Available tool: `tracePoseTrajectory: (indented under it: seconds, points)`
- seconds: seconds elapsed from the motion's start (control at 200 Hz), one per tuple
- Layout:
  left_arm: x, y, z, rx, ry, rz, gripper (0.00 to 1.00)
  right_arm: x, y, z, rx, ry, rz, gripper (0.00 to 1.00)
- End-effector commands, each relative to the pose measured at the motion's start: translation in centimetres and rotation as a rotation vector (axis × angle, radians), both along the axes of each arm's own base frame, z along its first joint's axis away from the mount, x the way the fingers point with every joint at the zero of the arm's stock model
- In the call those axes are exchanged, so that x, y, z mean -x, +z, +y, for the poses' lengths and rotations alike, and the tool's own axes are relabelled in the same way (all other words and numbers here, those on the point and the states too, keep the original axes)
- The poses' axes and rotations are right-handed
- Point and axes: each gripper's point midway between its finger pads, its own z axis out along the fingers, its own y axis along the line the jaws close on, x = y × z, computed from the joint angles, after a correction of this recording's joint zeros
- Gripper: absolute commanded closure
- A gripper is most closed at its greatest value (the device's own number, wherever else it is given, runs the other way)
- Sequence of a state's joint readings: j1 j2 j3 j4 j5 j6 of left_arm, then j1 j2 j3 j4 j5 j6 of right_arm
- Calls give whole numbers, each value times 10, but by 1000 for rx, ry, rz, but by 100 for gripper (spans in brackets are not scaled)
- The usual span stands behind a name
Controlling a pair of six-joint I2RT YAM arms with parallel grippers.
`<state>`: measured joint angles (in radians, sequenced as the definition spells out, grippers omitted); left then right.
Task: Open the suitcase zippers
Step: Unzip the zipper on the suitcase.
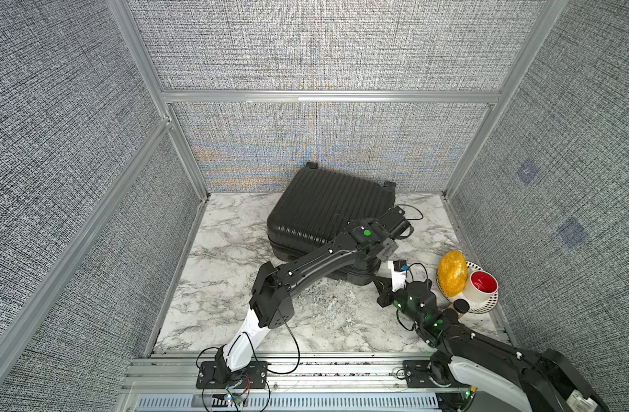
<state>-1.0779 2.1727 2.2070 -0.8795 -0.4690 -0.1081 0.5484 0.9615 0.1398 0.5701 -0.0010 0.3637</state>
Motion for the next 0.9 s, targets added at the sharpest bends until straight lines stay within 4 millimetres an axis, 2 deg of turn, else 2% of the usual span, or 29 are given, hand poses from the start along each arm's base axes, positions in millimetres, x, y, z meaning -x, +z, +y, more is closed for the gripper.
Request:
tracePoseTrajectory:
  seconds: [0.0,0.305,0.33,0.34,0.585,0.7,0.801,0.891]
  points:
    - [5,-8,40,-161,47,0,1,-13,5,-13,-9,-62,-6,100]
    - [36,-19,69,-181,50,66,1,-58,24,-22,-20,-10,-34,100]
    - [37,-26,70,-190,51,73,1,-62,26,-21,-20,4,-40,100]
    - [38,-16,72,-166,53,63,1,-63,26,-20,-20,10,-38,100]
    - [49,-24,93,-168,83,77,1,-96,37,-8,51,114,-58,100]
    - [52,-5,97,-114,96,55,1,-89,40,5,36,191,-63,100]
    - [54,28,103,14,113,-1,1,-72,40,17,-3,219,-76,100]
    - [53,60,115,145,148,-79,1,-47,37,41,-16,277,-79,100]
